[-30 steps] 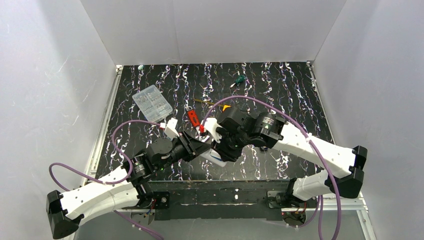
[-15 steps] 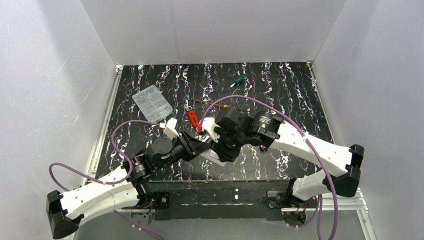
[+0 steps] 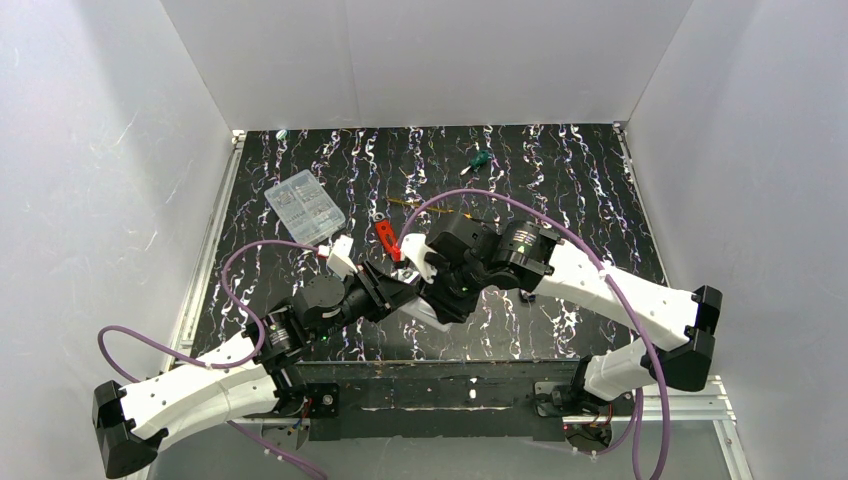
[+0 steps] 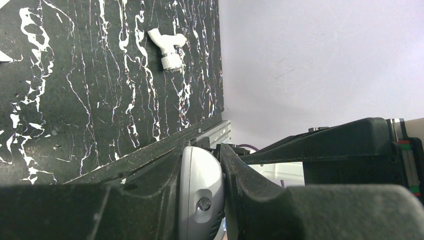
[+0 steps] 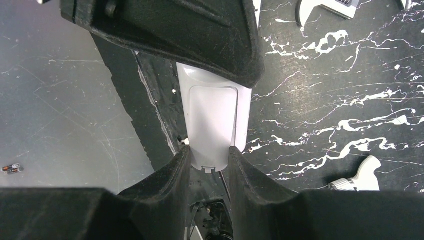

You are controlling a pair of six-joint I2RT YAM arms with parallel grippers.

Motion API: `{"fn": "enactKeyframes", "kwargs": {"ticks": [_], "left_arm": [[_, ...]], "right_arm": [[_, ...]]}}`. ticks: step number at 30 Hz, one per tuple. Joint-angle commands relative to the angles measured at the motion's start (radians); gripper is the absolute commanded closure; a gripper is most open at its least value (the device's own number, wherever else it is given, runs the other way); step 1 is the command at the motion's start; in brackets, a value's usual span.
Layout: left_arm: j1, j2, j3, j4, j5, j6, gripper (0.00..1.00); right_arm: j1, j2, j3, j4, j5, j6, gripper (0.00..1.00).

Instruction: Load the batteries into the remote control

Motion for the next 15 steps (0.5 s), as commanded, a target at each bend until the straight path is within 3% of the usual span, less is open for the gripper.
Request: {"fn": "enactKeyframes", "kwargs": {"ticks": [1,15], "left_arm": [[0.002,-0.015,0.027,0.075,-0.009,-0.01,1.0],[0.001,-0.011,0.022,0.103,-0.006,-0.032,1.0]], "right_arm": [[0.006,0.012,0.056,0.048,-0.025,0.01,0.77],[0.007,0.019,0.051,0.052,-0.013,0.002,0.7]]}}
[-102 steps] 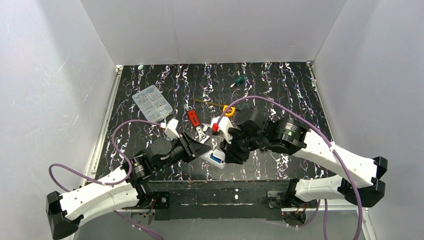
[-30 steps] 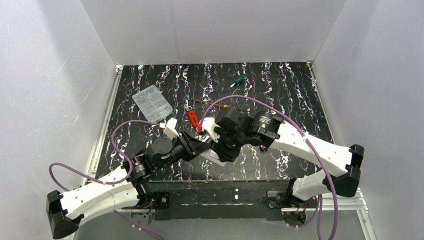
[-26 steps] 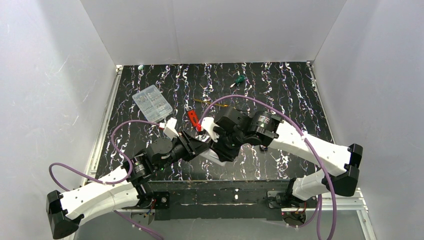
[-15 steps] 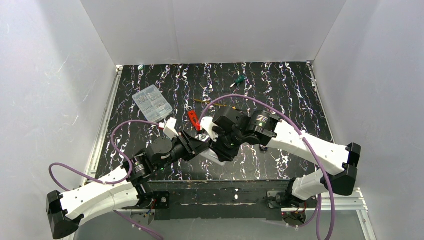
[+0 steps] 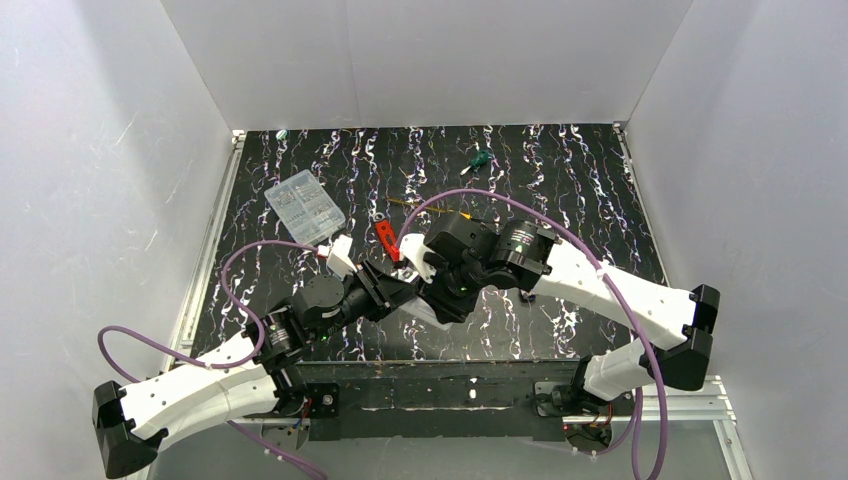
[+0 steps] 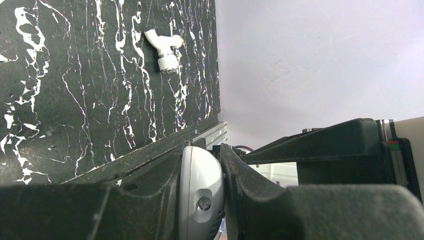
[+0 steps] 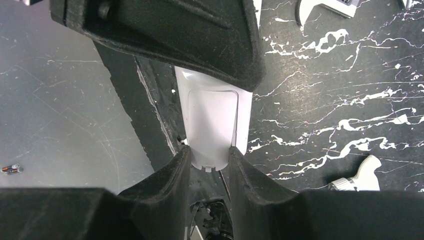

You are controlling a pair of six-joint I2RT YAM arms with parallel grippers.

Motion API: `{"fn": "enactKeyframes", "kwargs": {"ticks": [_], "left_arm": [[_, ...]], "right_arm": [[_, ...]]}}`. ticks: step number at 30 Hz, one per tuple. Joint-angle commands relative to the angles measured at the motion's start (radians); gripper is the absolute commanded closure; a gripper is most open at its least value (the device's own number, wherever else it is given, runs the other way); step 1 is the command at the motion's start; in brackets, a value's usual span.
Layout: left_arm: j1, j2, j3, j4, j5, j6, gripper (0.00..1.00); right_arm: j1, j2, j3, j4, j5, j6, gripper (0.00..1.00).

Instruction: Load the batteries into the remote control

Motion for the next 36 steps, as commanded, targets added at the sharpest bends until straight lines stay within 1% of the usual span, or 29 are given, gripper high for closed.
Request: {"fn": "enactKeyframes", "kwargs": {"ticks": [1,17,36], "left_arm": [[0.001,-0.01,0.021,0.096,-0.004,-0.022,1.0],[0.001,-0.003,0.019,0.111,0.008,-0.031,1.0],[0.001,0.005,0.018,0.12,0.013,-0.032,1.0]], "right_arm": [[0.005,0.011,0.044,0.054,-0.013,-0.002,0.7],[0.007,0.002,0.043,0.05,0.037,-0.024,0.55],[0.008,-0.025,0.053,0.058,0.095,-0.046,0.47]]}}
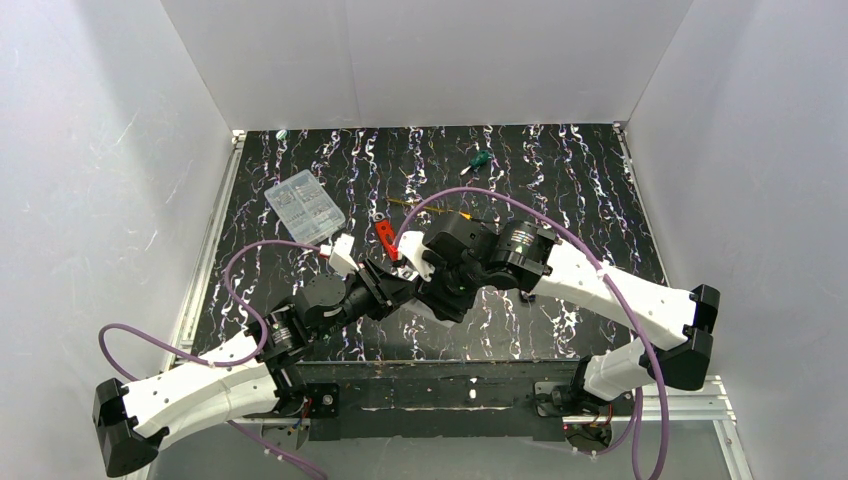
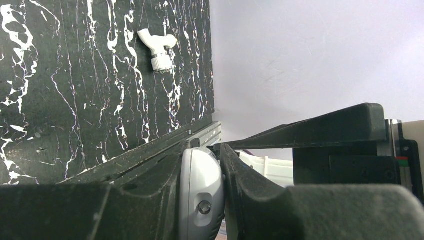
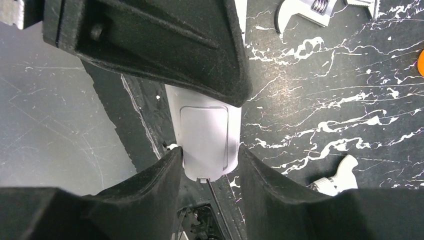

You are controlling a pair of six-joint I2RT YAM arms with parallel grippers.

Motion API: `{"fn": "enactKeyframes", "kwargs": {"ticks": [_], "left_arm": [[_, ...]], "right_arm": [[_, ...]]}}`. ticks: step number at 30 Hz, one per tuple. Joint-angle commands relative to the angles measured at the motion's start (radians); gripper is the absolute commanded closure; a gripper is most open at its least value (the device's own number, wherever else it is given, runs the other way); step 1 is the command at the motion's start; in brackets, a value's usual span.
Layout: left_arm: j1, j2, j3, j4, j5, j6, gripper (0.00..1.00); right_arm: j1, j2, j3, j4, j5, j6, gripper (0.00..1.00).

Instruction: Load the batteries into the remote control

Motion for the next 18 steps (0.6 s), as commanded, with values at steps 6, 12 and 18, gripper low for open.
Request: {"fn": "enactKeyframes", "kwargs": {"ticks": [6,12,18], "left_arm": [[0.001,-0.021,0.015,0.085,0.002,-0.011,1.0],[0.001,-0.027,0.01,0.086,0.002,-0.011,1.0],[0.001,-0.033,-0.001,0.101,-0.005,-0.015,1.0]], "right_arm": [[0.004,-0.051,0.058,0.062,-0.031,-0.017,0.4],[0.004,-0.084,0.066,0.093,-0.082,-0.005,0.34],[0.003,-0.162,0.047,0.174,0.014,0.111,0.31]]}}
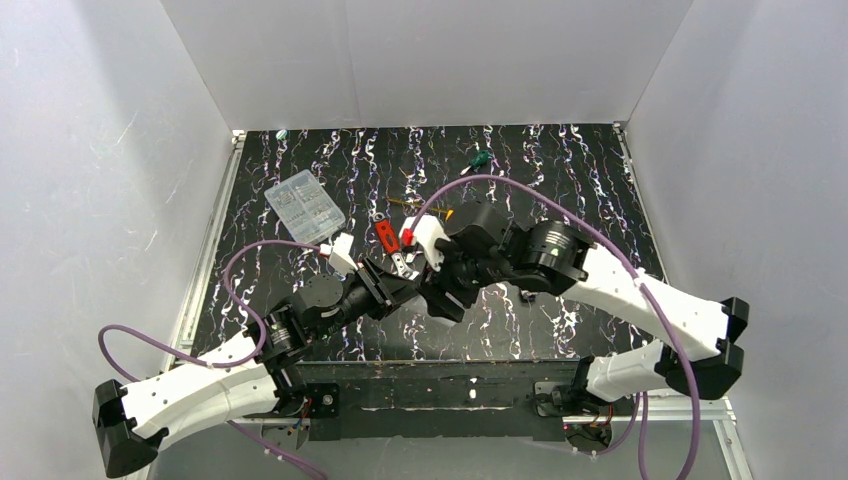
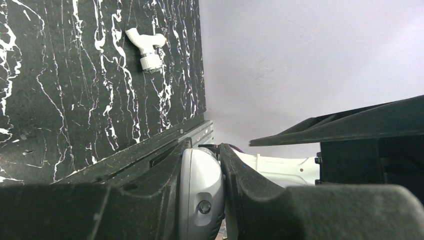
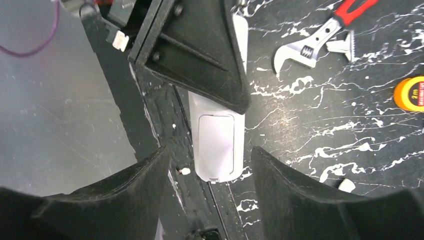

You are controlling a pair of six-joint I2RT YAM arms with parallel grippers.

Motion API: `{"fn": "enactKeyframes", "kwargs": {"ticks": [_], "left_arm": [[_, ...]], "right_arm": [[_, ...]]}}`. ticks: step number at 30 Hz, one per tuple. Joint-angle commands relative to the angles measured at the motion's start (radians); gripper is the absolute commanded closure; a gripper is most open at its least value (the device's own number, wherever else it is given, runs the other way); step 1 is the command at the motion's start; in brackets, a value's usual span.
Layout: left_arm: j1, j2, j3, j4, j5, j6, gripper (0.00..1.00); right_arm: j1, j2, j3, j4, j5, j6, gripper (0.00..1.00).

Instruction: Load the batteries into the remote control

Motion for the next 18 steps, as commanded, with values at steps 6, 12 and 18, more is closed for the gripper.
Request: {"fn": "enactKeyframes", "kwargs": {"ticks": [6,12,18], "left_arm": [[0.001,-0.028,-0.024,0.133,-0.026,-0.035,1.0],[0.001,-0.026,-0.022,0.165,-0.028,-0.045,1.0],[0.001,-0.025,-0.021,0.195,-0.038,-0.047,1.0]], "right_arm": [[-0.006,-0.276,-0.169,0.268,0.284,0.431,0.27],[-0.012,-0.564,-0.469,0.491,0.386,0.791,0.21],[-0.012,-0.731,-0.672,0.621,0.435,1.041,0.18]]}}
